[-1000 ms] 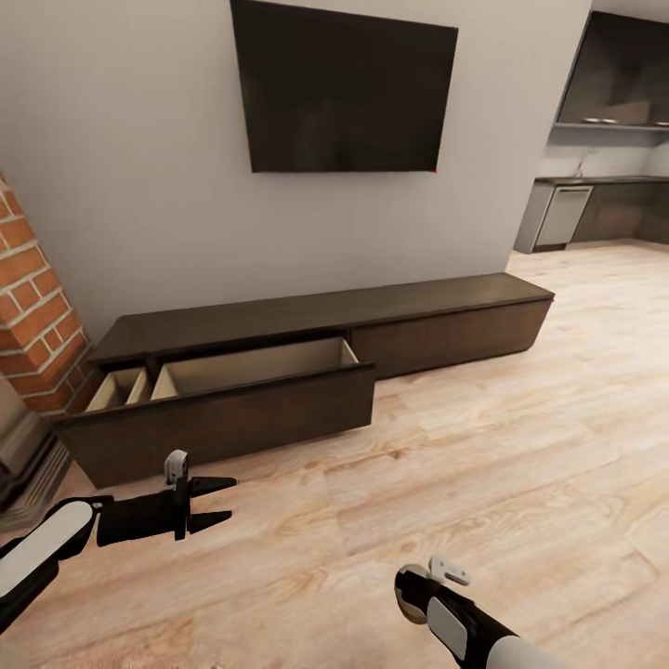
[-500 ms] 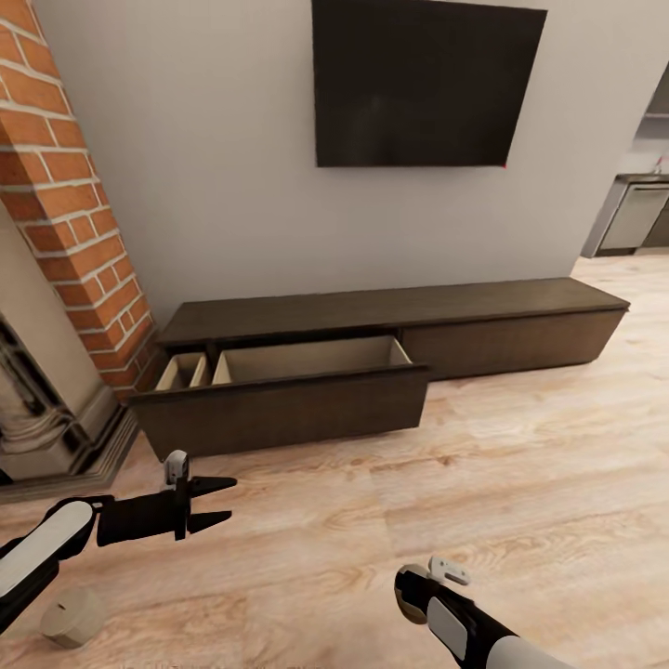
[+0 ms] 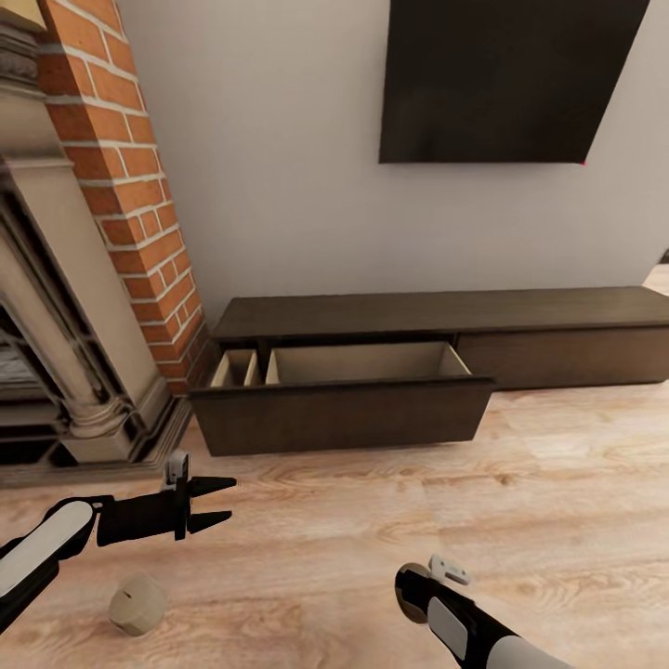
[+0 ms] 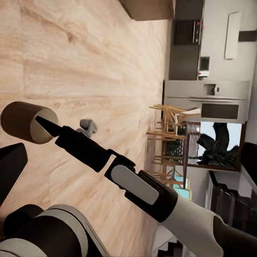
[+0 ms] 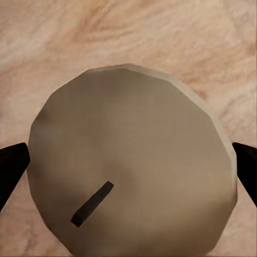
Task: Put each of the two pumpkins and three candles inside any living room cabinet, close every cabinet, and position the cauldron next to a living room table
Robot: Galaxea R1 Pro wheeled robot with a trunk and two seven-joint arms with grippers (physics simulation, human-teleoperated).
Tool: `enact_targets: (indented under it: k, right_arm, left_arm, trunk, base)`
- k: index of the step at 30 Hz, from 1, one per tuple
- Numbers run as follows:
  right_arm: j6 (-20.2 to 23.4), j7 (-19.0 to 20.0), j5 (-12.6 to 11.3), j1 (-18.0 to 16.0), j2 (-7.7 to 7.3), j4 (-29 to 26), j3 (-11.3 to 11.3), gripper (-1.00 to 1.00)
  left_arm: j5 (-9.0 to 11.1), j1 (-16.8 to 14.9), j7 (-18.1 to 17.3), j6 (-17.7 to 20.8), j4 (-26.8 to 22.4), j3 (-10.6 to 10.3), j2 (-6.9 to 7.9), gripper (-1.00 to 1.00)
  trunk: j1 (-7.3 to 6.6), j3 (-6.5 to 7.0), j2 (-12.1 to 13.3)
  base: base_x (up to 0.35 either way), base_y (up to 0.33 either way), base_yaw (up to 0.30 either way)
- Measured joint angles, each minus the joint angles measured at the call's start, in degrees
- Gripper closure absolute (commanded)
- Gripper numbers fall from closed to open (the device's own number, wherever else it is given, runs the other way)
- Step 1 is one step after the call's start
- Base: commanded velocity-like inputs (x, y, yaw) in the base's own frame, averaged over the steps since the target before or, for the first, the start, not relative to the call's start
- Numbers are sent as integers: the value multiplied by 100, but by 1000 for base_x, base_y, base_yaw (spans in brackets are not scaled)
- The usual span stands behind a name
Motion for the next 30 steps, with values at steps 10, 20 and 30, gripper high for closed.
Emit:
enact_targets:
  k: [10, 20, 30]
  right_arm:
    - [20, 189, -8, 0, 0, -2, -2, 100]
    - [28, 439, 0, 0, -1, 1, -5, 100]
    - [21, 441, 2, 0, -1, 1, -6, 100]
  left_arm:
    - [7, -1, 0, 0, 1, -1, 0, -100]
    - [9, 0, 0, 0, 0, 0, 0, -100]
    - [-27, 0, 5, 0, 136, 4, 0, -100]
  trunk:
    - [1, -1, 0]
    - [2, -1, 0]
    - [2, -1, 0]
  base:
    - [50, 285, 2]
    - [0, 290, 0]
    - [0, 256, 0]
